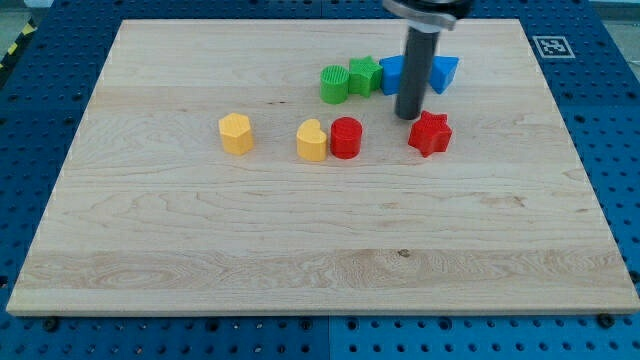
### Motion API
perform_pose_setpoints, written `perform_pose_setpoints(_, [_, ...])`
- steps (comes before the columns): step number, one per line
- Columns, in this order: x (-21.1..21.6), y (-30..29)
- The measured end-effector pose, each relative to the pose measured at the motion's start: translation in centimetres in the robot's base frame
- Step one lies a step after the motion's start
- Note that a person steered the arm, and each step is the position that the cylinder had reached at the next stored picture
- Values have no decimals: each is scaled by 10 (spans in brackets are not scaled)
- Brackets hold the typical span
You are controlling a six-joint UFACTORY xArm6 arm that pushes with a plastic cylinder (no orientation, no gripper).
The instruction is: Slide the red star a bit left
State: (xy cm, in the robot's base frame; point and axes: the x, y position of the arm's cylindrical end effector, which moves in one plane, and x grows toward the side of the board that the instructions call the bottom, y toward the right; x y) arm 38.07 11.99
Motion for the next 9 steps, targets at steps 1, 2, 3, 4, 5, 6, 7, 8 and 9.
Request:
perform_pose_setpoints(1, [0, 17])
perform_pose_setpoints(2, [10, 40])
perform_pose_setpoints(3, [28, 55])
perform_pose_setpoints(4, [33, 57])
perform_pose_setpoints(5, [33, 57])
perform_pose_setpoints(6, [38, 57])
perform_pose_setpoints(7, [44, 57])
perform_pose_setpoints(8, [44, 52])
perform_pose_setpoints(9, [44, 34])
